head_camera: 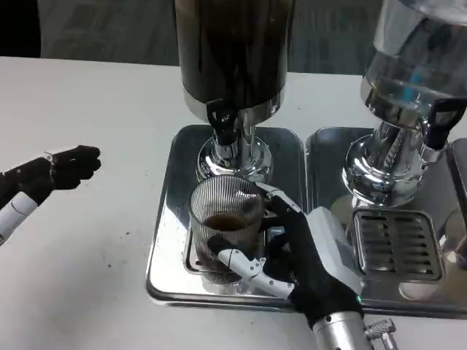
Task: Grasp the cup under the faucet to collect the drink, then remove the cup.
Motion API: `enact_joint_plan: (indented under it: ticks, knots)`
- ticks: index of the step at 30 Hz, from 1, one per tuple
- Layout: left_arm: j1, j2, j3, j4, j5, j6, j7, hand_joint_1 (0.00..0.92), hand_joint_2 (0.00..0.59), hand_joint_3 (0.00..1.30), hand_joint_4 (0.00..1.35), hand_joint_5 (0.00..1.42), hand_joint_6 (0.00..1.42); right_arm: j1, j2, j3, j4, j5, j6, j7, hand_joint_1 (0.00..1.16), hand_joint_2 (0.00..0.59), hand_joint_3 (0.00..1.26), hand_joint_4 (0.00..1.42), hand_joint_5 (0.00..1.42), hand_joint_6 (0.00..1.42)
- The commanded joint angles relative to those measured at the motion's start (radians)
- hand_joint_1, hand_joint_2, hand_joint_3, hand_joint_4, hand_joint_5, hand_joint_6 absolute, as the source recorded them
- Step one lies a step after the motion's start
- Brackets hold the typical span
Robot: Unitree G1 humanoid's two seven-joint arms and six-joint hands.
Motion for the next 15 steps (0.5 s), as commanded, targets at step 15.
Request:
enact_joint_plan:
  ticks: [15]
  knots:
    - [-0.017, 0.001, -0.012, 0.016, -0.002, -0.004, -0.011, 0.000, 0.154, 0.24, 0.22, 0.20, 0.20, 0.039, -0.001, -0.026, -0.055, 0.011, -0.048, -0.032, 0.52, 0.246, 0.35, 0.41, 0.52, 0.71]
